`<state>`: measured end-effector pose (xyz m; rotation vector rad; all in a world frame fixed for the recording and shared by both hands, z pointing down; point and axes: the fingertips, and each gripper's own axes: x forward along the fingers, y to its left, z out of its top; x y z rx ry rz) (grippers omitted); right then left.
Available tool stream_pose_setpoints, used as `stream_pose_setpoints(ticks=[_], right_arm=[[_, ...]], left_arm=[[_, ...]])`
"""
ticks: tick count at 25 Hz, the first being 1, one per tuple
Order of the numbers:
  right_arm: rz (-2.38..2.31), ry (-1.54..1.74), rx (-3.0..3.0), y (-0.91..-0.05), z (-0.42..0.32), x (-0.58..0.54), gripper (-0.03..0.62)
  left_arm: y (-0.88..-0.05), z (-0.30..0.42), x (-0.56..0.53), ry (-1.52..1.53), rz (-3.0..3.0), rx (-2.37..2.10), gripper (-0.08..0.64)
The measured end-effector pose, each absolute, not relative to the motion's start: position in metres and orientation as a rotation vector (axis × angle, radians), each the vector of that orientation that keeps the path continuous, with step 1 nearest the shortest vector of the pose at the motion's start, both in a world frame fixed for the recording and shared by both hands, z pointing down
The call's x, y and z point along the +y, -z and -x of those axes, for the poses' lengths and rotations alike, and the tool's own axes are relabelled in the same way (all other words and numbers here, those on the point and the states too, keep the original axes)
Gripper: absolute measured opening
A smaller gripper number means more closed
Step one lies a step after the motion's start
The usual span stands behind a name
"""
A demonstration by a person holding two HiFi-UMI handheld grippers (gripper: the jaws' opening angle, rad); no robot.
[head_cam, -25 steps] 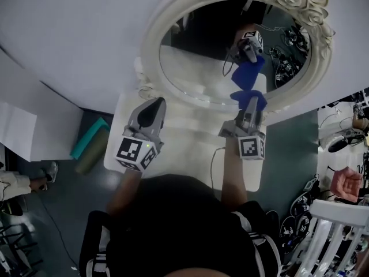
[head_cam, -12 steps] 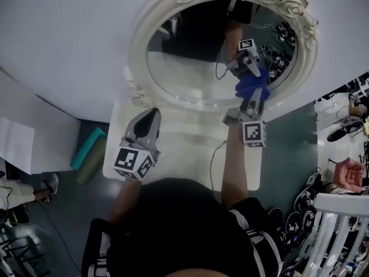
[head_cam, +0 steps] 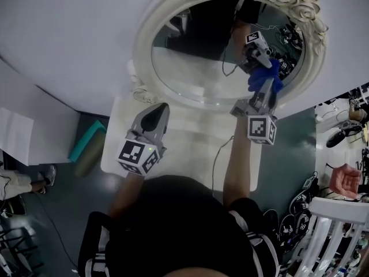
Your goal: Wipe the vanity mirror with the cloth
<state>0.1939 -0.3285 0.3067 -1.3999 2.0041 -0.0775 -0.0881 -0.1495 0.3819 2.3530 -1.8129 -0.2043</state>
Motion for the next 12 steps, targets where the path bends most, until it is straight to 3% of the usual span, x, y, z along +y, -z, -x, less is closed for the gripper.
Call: stream_pose_setpoints(ticks=[12], right_arm=[[1.397,-0.402,2.267,-0.191,-0.13,-0.316,0.077]], left_arm=[[-0.382,0.087,-0.156,0.217,-2.356,-1.801,0.009]])
